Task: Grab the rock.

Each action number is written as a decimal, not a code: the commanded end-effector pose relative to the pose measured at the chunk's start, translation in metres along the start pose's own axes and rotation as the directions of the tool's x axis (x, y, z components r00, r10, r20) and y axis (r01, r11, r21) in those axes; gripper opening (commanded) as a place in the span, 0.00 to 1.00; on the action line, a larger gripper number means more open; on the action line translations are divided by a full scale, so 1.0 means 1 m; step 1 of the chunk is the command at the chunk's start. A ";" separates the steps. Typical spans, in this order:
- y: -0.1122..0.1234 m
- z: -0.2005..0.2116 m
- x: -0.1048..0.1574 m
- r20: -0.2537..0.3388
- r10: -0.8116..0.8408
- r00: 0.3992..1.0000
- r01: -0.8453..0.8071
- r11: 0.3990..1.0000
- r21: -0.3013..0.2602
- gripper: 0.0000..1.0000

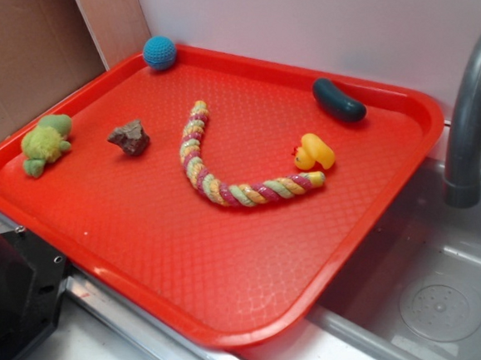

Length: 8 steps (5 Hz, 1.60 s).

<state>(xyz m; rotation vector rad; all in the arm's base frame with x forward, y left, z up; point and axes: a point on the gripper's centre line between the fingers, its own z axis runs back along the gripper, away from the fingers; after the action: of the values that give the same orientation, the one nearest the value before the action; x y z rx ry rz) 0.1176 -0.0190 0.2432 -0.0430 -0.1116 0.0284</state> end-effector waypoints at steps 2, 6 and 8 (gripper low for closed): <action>0.009 -0.001 0.051 0.042 0.111 0.993 -0.112 0.994 0.004 1.00; 0.072 -0.173 0.101 -0.195 0.168 0.966 -0.113 0.957 0.267 1.00; 0.072 -0.188 0.082 -0.258 0.165 0.952 -0.087 0.953 0.289 1.00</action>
<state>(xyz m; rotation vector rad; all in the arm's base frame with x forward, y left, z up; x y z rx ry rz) 0.2229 0.0428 0.0586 0.2188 0.1994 0.1694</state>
